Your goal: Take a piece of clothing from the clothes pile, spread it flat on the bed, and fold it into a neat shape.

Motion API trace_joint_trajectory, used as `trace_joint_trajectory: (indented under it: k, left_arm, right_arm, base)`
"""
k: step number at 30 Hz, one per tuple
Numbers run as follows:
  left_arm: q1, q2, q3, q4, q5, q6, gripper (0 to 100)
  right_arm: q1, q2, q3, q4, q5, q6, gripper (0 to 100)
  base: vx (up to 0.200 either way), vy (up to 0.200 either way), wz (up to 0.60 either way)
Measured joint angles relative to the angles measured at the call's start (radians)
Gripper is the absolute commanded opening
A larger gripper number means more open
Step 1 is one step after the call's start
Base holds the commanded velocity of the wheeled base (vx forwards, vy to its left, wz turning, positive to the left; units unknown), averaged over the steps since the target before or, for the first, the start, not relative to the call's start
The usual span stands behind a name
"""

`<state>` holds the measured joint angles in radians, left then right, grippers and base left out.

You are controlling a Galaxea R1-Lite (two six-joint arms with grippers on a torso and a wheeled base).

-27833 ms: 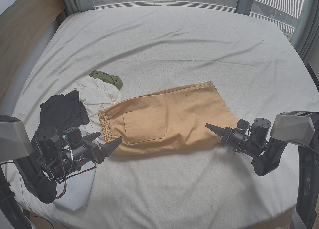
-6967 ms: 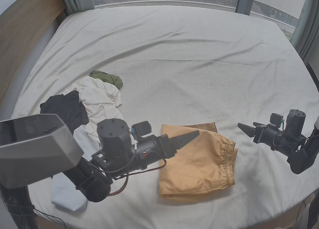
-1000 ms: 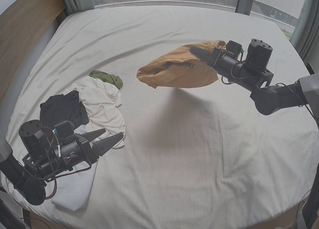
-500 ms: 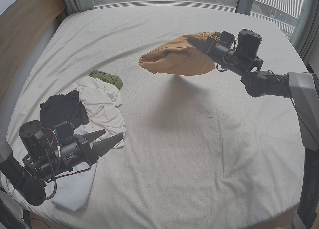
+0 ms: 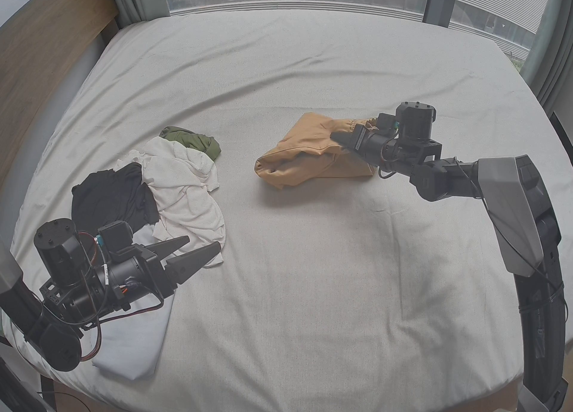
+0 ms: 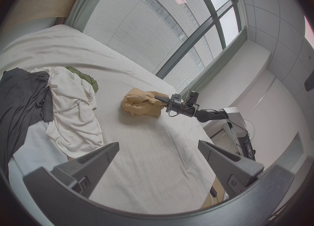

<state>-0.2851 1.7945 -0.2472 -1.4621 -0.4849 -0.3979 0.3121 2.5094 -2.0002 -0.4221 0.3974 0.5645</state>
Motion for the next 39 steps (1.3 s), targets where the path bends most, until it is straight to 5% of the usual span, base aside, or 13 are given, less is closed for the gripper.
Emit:
trace_joint_trajectory:
  k: [7, 24, 37, 38, 39]
  left_arm:
    - [0.000, -0.001, 0.001, -0.006, 0.000, -0.001, 100]
    - [-0.001, -0.001, 0.003, -0.011, 0.000, -0.001, 100]
    - [-0.003, 0.001, 0.010, -0.012, 0.000, -0.001, 100]
    - [-0.003, 0.003, 0.011, -0.013, 0.000, -0.001, 100]
    - [-0.003, 0.004, 0.011, -0.014, 0.000, -0.001, 100]
  right_arm:
    - [0.006, -0.019, 0.018, -0.064, -0.005, -0.034, 0]
    - [0.035, -0.112, 0.477, -0.240, -0.054, -0.068, 0]
    - [0.048, -0.100, 0.611, -0.357, -0.116, -0.074, 0]
    - [0.048, -0.099, 0.616, -0.359, -0.117, -0.074, 100]
    - [0.049, -0.098, 0.620, -0.358, -0.117, -0.074, 100]
  base:
    - [0.000, 0.000, 0.00]
    - [0.000, 0.000, 0.00]
    - [0.000, 0.000, 0.00]
    - [0.000, 0.000, 0.00]
    - [0.000, 0.000, 0.00]
